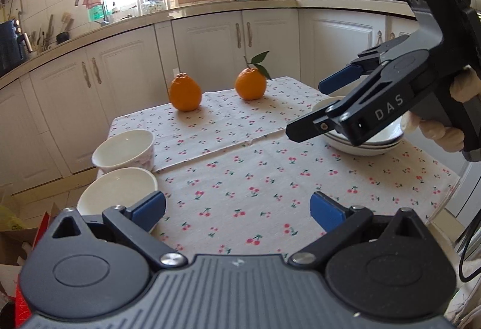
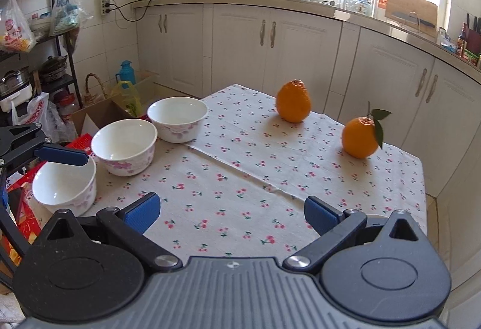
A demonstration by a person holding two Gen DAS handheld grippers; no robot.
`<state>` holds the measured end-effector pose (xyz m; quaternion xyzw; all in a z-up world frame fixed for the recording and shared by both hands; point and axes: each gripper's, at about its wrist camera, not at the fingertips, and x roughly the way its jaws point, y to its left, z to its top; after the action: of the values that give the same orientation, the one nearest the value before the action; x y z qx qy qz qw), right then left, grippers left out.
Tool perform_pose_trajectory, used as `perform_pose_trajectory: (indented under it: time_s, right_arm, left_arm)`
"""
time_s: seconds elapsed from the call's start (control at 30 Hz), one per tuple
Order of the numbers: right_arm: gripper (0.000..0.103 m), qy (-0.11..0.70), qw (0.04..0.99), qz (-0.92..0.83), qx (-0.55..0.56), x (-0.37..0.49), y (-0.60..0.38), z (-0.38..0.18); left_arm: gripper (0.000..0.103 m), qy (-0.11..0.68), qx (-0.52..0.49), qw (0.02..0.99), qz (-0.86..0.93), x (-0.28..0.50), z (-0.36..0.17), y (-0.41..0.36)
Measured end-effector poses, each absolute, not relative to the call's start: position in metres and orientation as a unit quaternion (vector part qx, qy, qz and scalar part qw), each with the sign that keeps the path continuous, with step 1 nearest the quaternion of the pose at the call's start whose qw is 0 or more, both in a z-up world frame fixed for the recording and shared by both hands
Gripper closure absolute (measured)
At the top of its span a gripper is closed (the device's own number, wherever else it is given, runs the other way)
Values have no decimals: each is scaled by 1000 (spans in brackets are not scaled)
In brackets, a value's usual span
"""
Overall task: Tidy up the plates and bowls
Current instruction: 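Withdraw the right tool from the stack and move toward the white bowls, then grip the rim of a floral white bowl with the right tool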
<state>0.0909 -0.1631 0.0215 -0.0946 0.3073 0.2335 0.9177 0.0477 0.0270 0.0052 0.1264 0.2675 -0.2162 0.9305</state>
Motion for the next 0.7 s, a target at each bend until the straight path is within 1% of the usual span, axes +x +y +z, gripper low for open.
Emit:
perform_pose_trajectory:
  time_s: [0.33,0.53,0.7]
  right_arm:
    - [0,315,893,302,-107,92,-87,19]
    - [0,332,876,333,-110,97,-48,10]
    - [2,358,856,357,-111,101,-24,-4]
  left_arm:
    - [1,272,118,942,-156,29,-1,96]
    - [1,301,101,939,-136,29,-22,129]
    - [1,318,86,933,-142,36,-37,139]
